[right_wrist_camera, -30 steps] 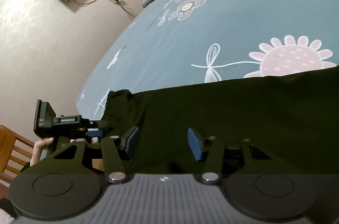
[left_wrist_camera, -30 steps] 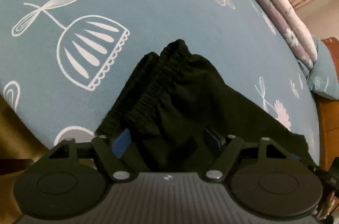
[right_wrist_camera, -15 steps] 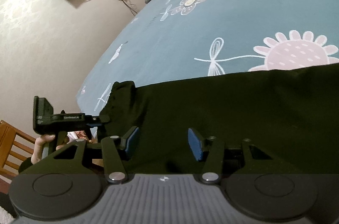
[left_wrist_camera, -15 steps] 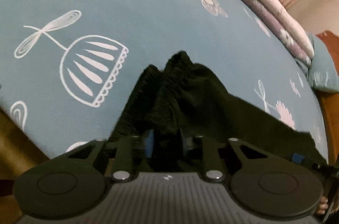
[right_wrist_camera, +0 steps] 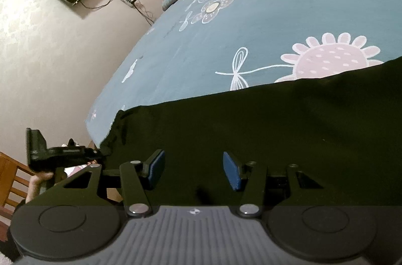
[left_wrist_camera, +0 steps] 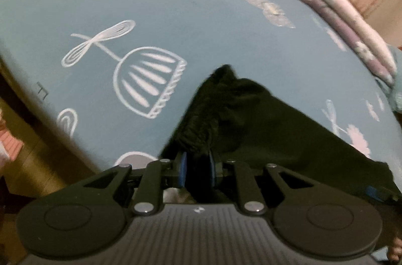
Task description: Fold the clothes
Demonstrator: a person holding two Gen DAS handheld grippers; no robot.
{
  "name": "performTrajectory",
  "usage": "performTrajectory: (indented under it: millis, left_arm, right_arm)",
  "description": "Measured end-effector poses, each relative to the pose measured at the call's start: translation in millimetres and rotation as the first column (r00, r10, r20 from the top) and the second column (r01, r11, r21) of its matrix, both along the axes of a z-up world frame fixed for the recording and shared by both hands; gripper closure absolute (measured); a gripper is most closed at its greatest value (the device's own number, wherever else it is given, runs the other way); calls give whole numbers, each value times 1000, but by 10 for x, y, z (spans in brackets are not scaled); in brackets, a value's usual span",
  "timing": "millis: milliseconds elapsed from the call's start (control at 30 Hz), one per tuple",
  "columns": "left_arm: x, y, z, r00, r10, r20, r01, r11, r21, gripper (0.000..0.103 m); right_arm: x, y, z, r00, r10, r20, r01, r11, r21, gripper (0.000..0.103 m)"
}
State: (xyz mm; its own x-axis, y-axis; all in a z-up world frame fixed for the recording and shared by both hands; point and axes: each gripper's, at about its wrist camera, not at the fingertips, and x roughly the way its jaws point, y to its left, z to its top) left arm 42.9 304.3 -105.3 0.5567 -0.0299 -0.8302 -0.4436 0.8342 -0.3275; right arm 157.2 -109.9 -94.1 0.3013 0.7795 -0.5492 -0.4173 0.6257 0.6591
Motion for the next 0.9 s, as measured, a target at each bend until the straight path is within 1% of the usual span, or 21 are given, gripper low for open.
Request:
performTrajectory:
  millis: [67,133,267,333,400,467,567,600,700,767,800,833,900]
  left_arm:
    - [30,35,-46,1000,26,-14,-26,1000,-12,87]
    - [70,17,-48,998,45,-33,-45,999,-4,87]
    - [141,-91,24,997,55,-61,-51,997,58,86]
    - [145,-102,49,996,63,-58,-60,997,56,86]
    - [132,-116,61,996,69,-56,-65,996,66,86]
    - [101,-112,53,995,78,-59,-74,995,64,86]
    - [33,-75,27,994,93,-64,-90,995,47,86]
    - [17,-60,22,994,87,-61,-84,995,49,82]
    - [12,-4,-17,993,90,-77,-88,996,29,79]
    - [26,-36,-6,993,84,-83,-80,996,48,78]
    - [36,-56,11,993,80,-86,-75,995,64,72]
    - [44,-69,27,992,80,-93,-73,994,78,70]
    - [38,-63,70,992,81,-96,-74,994,79,68]
  right_arm:
    - [-57,-66,92,1000,-12,8,12,1000,11,46]
    - [-152,-176,231,999,-26,29,25,999,21,46]
    - [-423,-499,550,992,-81,97,78,996,34,40]
    - [-556,-662,668,988,-94,121,89,995,45,40]
    - [-627,-785,723,985,-104,137,99,994,46,40]
    - [-635,-866,725,980,-130,148,129,991,16,40]
    - [-590,-959,629,975,-182,125,183,983,9,40]
    - [-573,-980,581,976,-189,108,188,982,18,40]
    - [-537,-973,454,977,-197,88,197,980,2,40]
    - [-534,-965,387,977,-198,77,199,980,-8,40]
    - [-535,-962,361,978,-197,70,198,980,-7,40]
    - [-537,-956,338,979,-193,64,194,981,-11,40]
    - [-560,-942,293,982,-179,55,181,983,-27,40]
